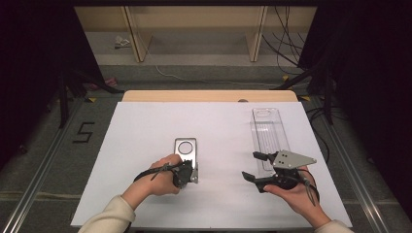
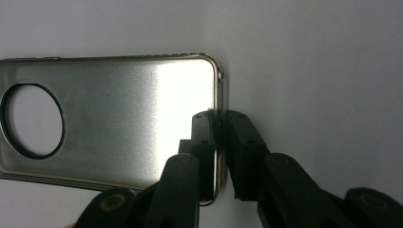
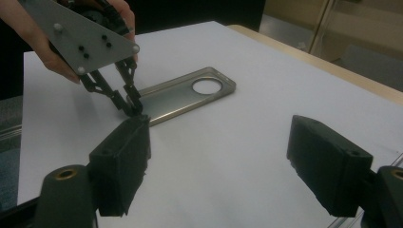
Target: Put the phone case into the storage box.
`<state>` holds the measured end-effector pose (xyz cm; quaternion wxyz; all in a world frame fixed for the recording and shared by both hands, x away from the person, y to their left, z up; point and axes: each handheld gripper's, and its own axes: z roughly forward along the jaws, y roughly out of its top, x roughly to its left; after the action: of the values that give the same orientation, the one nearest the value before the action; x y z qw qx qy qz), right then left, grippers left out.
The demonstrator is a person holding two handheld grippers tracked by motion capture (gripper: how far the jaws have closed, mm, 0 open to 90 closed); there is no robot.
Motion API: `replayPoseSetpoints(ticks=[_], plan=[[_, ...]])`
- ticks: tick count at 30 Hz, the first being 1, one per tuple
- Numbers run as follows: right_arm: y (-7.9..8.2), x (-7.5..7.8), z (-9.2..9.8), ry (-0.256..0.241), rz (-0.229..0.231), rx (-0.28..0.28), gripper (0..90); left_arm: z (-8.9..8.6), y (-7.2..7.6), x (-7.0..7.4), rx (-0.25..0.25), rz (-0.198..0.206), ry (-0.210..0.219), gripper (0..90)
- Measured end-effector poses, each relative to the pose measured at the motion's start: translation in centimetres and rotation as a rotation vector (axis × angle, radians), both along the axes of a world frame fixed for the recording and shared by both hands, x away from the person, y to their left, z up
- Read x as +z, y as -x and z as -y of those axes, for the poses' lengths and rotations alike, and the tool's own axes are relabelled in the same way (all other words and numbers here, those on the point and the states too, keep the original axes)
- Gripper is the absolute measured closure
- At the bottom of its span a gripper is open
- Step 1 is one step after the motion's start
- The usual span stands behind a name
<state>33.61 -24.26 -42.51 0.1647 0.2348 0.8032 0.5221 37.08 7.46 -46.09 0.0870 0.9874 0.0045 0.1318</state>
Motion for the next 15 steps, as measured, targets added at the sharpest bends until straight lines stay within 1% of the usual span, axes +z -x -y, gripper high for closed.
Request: replayPoseSetpoints(ticks=[6,7,8,9,10,15], plan=[[-0.03,-0.04,-0.01,0.001,-0.001,0.001,23.8,-0.02,-0.06,-0.01,0.004,-0.013,0.004,82.3],[-0.02,-0.03,-0.01,0.001,-0.002,0.002,23.8,0.02,-0.10,-0.01,0.007,-0.017,0.002,82.3],[-0.02,-0.04,-0.02,0.001,-0.002,0.001,23.7,0.07,-0.18,0.08,0.003,-0.017,-0.012,82.5],[-0.02,-0.04,-0.01,0.003,-0.002,0.003,23.7,0.12,-0.21,0.02,0.005,-0.013,-0.005,83.5],[-0.02,-0.04,0.00,0.003,-0.002,0.002,23.7,0.16,-0.17,0.03,0.011,-0.020,-0.009,83.5],[-0.03,-0.06,0.01,0.002,-0.001,0.002,23.7,0.26,-0.11,0.03,0.009,-0.021,-0.017,84.3]])
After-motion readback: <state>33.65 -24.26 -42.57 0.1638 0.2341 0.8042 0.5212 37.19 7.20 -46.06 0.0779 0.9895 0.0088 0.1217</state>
